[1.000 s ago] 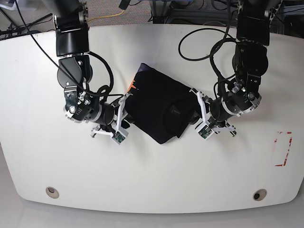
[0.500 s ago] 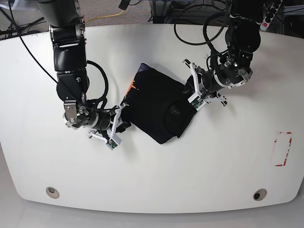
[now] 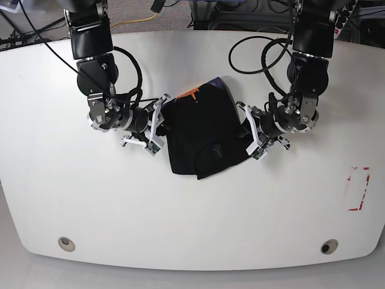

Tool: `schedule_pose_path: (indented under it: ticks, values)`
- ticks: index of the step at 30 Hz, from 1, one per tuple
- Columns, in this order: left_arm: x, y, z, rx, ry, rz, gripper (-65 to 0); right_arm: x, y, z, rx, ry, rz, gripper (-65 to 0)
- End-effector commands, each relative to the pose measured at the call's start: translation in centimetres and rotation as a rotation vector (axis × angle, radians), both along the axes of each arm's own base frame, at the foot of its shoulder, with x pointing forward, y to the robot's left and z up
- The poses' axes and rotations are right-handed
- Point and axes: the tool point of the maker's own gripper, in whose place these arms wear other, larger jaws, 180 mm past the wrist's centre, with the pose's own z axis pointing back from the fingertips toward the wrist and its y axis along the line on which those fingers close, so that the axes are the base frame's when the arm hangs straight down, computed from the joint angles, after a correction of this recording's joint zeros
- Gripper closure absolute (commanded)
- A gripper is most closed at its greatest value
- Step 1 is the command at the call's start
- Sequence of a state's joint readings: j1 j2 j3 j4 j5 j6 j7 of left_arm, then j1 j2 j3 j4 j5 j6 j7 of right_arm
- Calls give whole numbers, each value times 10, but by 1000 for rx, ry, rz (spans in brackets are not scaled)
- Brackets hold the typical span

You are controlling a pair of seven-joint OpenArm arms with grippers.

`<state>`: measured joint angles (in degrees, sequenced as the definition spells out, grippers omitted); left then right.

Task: Fold the T-shirt properly
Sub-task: 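Grasp the folded bundle's sides with both grippers, then carry the folded shirt with the left gripper to the table edge and release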

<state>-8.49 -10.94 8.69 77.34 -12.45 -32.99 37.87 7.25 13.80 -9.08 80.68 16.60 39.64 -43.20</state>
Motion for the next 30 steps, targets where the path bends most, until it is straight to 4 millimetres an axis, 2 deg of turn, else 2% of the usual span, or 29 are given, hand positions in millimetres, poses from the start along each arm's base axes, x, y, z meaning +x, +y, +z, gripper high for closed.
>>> schedule_pose_path:
  ticks: [1, 9, 11, 14, 17, 20, 23, 27, 30]
  values:
    - [24, 10, 22, -2, -70, 10, -131, 0, 13, 22, 23, -63, 31, -135]
    - [44, 11, 46, 1, -132, 8, -131, -24, 53, 32, 80, -47, 63, -136]
    - [46, 13, 60, 15, -173, -2, -131, -26, 65, 34, 100, -40, 66, -136]
    - [48, 14, 83, 30, -245, -21, -131, -27, 71, 35, 106, -32, 68, -133]
    - [40, 10, 93, 52, -267, -38, -132, -21, 67, 45, 104, -65, 61, -133]
    - [31, 4, 98, 67, -270, -53, -146, -13, 48, 53, 90, -98, 22, -136]
    - [20, -18, 102, 37, -270, -65, -243, -8, 39, 56, 79, -112, 4, -136]
    - [13, -26, 101, 31, -257, 25, -410, -4, 15, 54, 35, -117, -18, -138]
    - [8, -36, 97, 3, -240, 96, -457, 0, 3, 56, 32, -124, -54, -138]
